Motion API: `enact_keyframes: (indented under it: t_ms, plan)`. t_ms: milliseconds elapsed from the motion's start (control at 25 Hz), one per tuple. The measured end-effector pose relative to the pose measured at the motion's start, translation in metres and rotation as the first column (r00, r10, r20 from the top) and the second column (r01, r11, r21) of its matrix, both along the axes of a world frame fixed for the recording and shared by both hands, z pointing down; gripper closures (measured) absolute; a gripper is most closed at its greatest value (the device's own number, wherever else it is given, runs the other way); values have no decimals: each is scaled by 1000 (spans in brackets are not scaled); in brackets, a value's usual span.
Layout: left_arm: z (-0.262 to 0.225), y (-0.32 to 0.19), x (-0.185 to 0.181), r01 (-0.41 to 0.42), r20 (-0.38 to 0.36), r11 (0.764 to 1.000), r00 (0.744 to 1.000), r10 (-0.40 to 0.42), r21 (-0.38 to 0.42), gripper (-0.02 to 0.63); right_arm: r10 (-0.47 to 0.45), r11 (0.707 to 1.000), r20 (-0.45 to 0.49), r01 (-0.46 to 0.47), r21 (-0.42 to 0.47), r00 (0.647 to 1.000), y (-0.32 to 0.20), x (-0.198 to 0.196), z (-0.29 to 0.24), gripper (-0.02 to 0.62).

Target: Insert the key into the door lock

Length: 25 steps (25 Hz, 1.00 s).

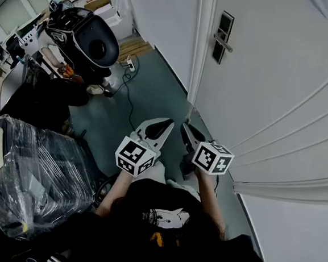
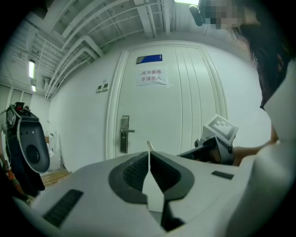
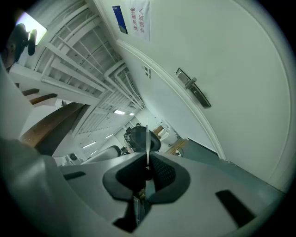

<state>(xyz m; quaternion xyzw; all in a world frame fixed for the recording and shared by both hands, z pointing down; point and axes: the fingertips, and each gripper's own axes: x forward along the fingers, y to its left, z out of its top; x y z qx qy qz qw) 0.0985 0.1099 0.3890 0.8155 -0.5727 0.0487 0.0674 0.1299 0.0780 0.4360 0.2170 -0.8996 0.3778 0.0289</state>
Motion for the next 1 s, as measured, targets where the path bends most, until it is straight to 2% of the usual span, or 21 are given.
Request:
enact_keyframes:
  t_ms: [240, 520, 1000]
  plan:
    - [0, -9, -7, 1, 16, 1000, 1000, -1, 1, 589, 1, 1000, 45, -1, -3, 999, -9, -8, -4, 577]
    - [6, -25, -22, 34, 16, 999, 999, -34, -11, 589, -18, 1000, 54, 19, -25, 998, -28, -21, 1, 577]
    - [15, -88, -41, 17, -4, 999, 1000, -17, -33, 589, 23, 998, 41, -20, -55, 999, -90, -27, 13, 577]
